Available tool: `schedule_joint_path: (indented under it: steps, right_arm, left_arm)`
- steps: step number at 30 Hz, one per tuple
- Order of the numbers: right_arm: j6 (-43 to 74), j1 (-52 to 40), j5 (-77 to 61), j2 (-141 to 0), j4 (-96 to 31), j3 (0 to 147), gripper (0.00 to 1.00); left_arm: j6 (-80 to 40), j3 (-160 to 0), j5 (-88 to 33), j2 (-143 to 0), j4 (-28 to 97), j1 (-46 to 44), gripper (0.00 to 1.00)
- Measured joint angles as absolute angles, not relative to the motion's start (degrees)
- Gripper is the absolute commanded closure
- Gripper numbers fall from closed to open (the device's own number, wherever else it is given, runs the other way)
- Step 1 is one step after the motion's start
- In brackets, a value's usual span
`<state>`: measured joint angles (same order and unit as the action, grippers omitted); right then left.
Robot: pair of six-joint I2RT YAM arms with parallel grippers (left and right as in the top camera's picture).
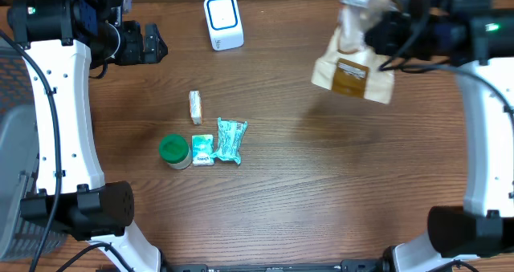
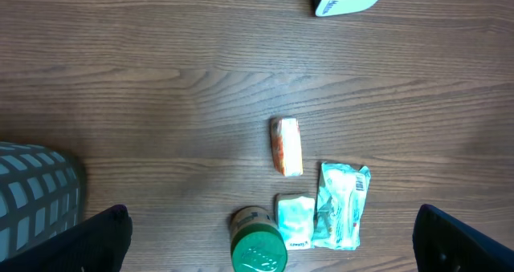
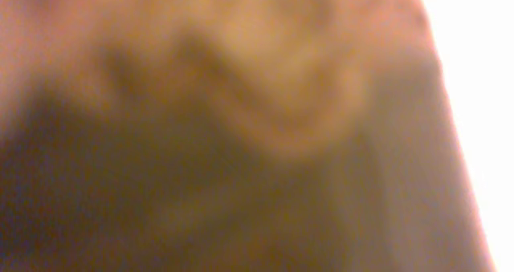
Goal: Scan the item barcode
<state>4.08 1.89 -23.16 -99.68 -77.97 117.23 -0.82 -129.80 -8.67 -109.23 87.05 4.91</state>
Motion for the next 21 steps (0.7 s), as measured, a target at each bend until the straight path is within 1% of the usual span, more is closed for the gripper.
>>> schedule_joint_path:
  steps: [5, 10, 17, 21]
  right_arm:
    - [2.8, 12.1, -33.3, -99.8, -77.1, 108.5, 0.96]
    - [1.8, 17.0, -38.6, -99.9, -69.9, 95.5, 0.96]
    - [2.4, 21.3, -40.6, -100.1, -57.1, 80.4, 0.96]
    - [4.9, 23.9, -37.8, -100.1, -51.1, 74.7, 0.96]
  left_arm:
    - [-0.8, -129.8, -8.7, -109.2, 87.0, 4.9, 0.00]
    - [-0.8, -129.8, -8.7, -109.2, 87.0, 4.9, 0.00]
    - [-0.8, -129.8, -8.7, -109.2, 87.0, 4.9, 0.00]
    - [-0.8, -129.8, -8.7, -109.2, 87.0, 4.9, 0.00]
